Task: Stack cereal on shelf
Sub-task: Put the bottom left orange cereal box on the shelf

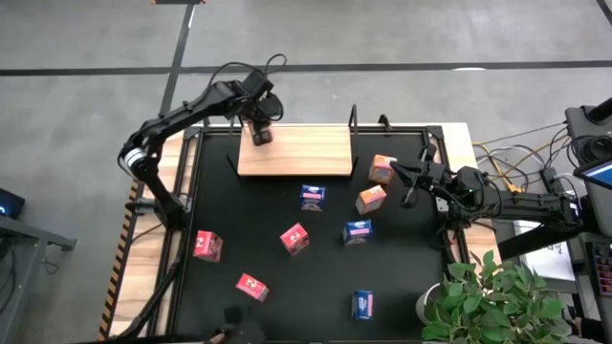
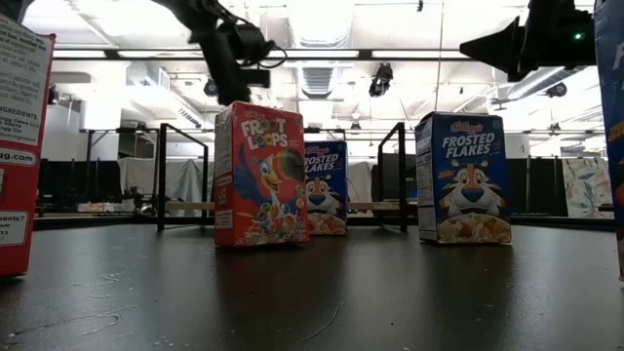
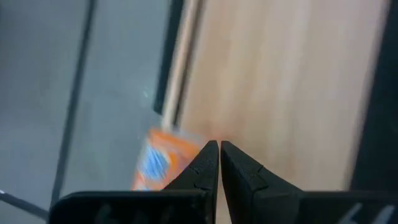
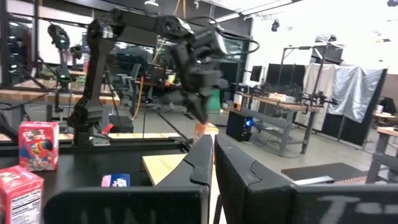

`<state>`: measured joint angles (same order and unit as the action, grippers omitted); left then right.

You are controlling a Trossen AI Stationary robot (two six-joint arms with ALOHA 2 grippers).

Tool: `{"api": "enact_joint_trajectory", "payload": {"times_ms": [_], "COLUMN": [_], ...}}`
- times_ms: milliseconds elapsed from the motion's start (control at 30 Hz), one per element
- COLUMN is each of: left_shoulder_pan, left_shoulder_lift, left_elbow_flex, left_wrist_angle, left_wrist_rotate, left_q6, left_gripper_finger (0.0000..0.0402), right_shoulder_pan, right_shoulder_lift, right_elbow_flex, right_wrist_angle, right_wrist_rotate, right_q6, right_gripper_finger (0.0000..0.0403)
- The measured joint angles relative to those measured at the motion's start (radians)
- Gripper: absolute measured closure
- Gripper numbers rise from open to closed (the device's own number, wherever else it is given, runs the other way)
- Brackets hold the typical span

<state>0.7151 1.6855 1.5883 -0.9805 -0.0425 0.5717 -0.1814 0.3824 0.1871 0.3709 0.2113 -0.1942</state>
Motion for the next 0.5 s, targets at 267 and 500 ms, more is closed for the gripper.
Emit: {"api": "enact_joint_trajectory", "payload": {"times_ms": [267, 500], "left_shoulder_pan": [0.004, 0.012], "left_shoulder_lift": [-0.018, 0.036], "left_elbow_flex": [-0.009, -0.015], "left_wrist_angle": [-0.154, -0.002], "left_wrist_rotate": [0.060, 0.051], "left_q6": [0.004, 0.004], "left_gripper_finger": [0.0400, 0.0400], "right_shoulder_pan": [0.000, 0.000], "right_shoulder_lift": [0.000, 0.000], "right_elbow_flex": [0.000, 0.000], "right_wrist_angle": [-0.010, -0.009], "right_wrist_rotate": [0.001, 0.001], "right_q6": [0.020, 0.011], "right_gripper_finger": [0.0394, 0.0394]}}
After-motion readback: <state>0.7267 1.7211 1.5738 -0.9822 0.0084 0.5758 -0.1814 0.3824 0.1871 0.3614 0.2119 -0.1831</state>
